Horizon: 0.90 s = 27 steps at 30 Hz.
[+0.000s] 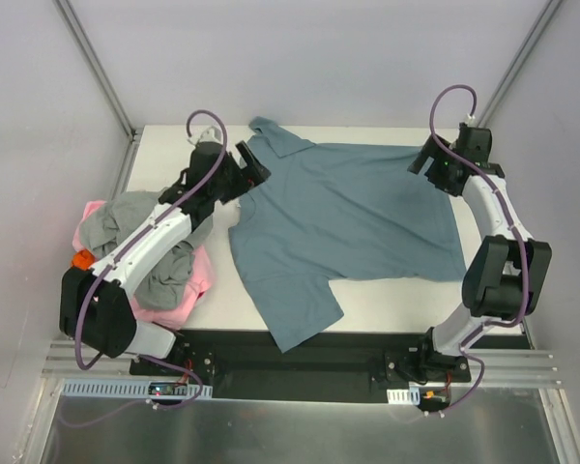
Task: Fold and stack the t-shirts
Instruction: Flatten out the tshirt
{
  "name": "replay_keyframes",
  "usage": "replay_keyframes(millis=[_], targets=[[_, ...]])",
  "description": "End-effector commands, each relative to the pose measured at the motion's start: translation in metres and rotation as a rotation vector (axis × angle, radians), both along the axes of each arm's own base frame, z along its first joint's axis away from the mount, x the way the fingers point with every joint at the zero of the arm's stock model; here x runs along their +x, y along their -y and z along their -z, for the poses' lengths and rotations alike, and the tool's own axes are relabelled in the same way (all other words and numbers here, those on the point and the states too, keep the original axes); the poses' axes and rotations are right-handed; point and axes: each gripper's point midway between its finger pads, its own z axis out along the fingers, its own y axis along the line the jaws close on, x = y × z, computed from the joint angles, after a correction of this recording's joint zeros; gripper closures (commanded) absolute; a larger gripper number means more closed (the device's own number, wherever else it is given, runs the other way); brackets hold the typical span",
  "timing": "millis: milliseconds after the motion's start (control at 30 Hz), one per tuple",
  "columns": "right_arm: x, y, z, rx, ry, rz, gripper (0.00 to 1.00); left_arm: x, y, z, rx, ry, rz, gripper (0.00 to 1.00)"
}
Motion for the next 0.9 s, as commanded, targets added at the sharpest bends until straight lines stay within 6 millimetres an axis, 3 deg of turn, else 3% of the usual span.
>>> replay_keyframes(millis=[0, 67, 100, 267, 467, 700, 867], targets=[[-0.028, -0.015, -0.021, 0.085, 0.007, 0.016, 0.04, -0.041, 0.039, 0.034, -0.102, -0.181, 0.094, 0.12], [-0.041, -0.017, -0.005, 0.098, -0.044, 0.018, 0.04, -0.052, 0.052, 0.053, -0.103, -0.24, 0.103, 0.16], [-0.047, -0.014, 0.001, 0.087, -0.069, 0.033, 0.04, -0.055, 0.056, 0.072, -0.098, -0.294, 0.101, 0.21], [-0.071, -0.009, 0.037, 0.086, -0.165, 0.078, 0.04, -0.066, 0.062, 0.106, -0.075, -0.389, 0.083, 0.27], [-0.077, -0.008, 0.075, 0.1, -0.261, 0.12, 0.04, -0.087, 0.031, 0.149, 0.008, -0.469, -0.043, 0.34], [-0.087, -0.005, 0.101, 0.078, -0.323, 0.118, 0.04, -0.102, 0.007, 0.195, 0.121, -0.553, -0.11, 0.38], [-0.102, -0.001, 0.121, 0.051, -0.379, 0.135, 0.04, -0.115, -0.008, 0.215, 0.177, -0.602, -0.146, 0.39]])
